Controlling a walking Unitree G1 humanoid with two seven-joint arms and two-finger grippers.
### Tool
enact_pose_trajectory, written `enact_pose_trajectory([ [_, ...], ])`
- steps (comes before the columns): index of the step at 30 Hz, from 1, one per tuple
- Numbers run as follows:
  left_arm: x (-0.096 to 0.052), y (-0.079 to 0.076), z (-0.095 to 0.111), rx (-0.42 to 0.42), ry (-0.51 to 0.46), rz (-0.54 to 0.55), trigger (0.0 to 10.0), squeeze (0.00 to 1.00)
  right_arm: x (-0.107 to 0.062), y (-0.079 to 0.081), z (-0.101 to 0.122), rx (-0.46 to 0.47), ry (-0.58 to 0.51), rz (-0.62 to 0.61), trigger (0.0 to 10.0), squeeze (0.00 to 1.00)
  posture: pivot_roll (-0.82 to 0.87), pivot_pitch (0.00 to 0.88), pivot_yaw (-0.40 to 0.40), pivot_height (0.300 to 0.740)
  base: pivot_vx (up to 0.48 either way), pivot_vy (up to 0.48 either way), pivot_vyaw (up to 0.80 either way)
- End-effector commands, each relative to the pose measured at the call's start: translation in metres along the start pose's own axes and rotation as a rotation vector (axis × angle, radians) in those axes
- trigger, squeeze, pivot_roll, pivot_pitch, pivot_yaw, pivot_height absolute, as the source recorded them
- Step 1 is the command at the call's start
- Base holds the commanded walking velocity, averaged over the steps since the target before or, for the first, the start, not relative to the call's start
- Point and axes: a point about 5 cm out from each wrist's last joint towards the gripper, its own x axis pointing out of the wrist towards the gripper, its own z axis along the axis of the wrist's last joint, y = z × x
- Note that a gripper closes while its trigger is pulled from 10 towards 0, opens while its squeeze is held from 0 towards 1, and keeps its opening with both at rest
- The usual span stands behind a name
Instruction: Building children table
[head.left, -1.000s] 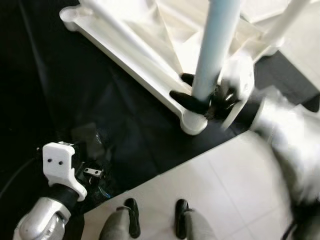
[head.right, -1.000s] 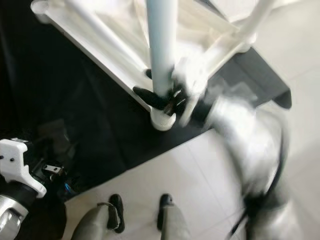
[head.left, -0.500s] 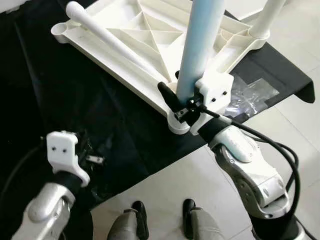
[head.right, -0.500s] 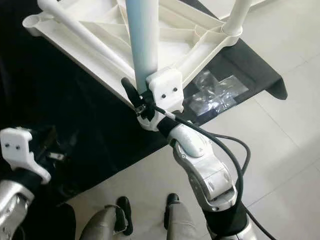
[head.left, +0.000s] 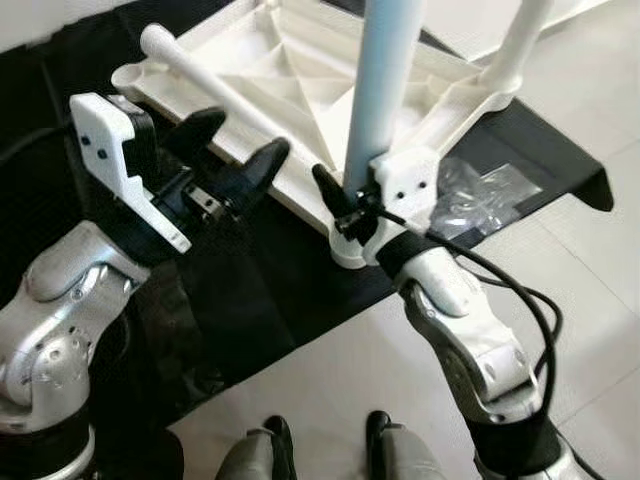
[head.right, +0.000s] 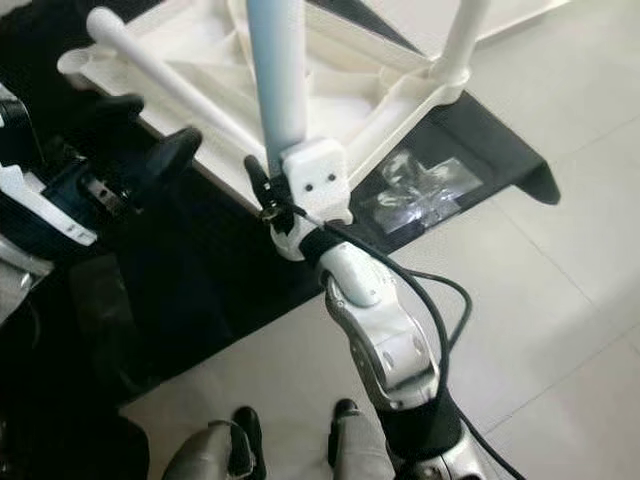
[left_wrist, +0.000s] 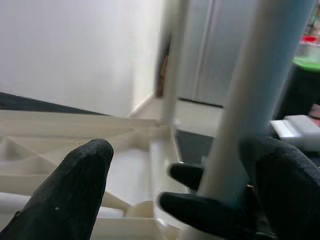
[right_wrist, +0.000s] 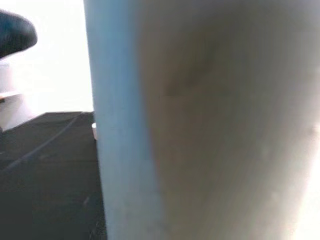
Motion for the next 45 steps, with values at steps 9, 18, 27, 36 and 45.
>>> enact_pose_trajectory([
  [9, 0.036, -0.018, 0.023, -0.227, -0.015, -0.418, 10.0, 1.00, 0.013, 0.008, -0.038, 0.010, 0.154, -0.023, 10.0, 0.00, 0.02, 0.255, 0.079, 0.740, 0.000, 0.000, 0.00],
  [18, 0.068, -0.022, 0.011, -0.115, 0.002, -0.348, 10.0, 0.00, 0.028, 0.011, -0.034, 0.027, 0.119, -0.041, 10.0, 0.00, 0.03, 0.244, 0.085, 0.740, 0.000, 0.000, 0.00],
  [27, 0.086, -0.003, 0.010, -0.004, -0.024, -0.154, 10.0, 0.00, 0.033, 0.009, -0.034, 0.033, 0.103, -0.049, 10.0, 0.00, 0.02, 0.238, 0.094, 0.740, 0.000, 0.000, 0.00],
  [36, 0.086, 0.007, 0.010, 0.015, -0.039, -0.122, 10.0, 0.00, 0.034, 0.009, -0.035, 0.041, 0.098, -0.053, 10.0, 0.00, 0.03, 0.233, 0.094, 0.740, 0.000, 0.000, 0.00],
  [45, 0.101, -0.002, 0.007, 0.045, -0.041, -0.137, 0.0, 0.00, 0.037, 0.008, -0.034, 0.047, 0.090, -0.057, 10.0, 0.00, 0.02, 0.230, 0.097, 0.740, 0.000, 0.000, 0.00],
])
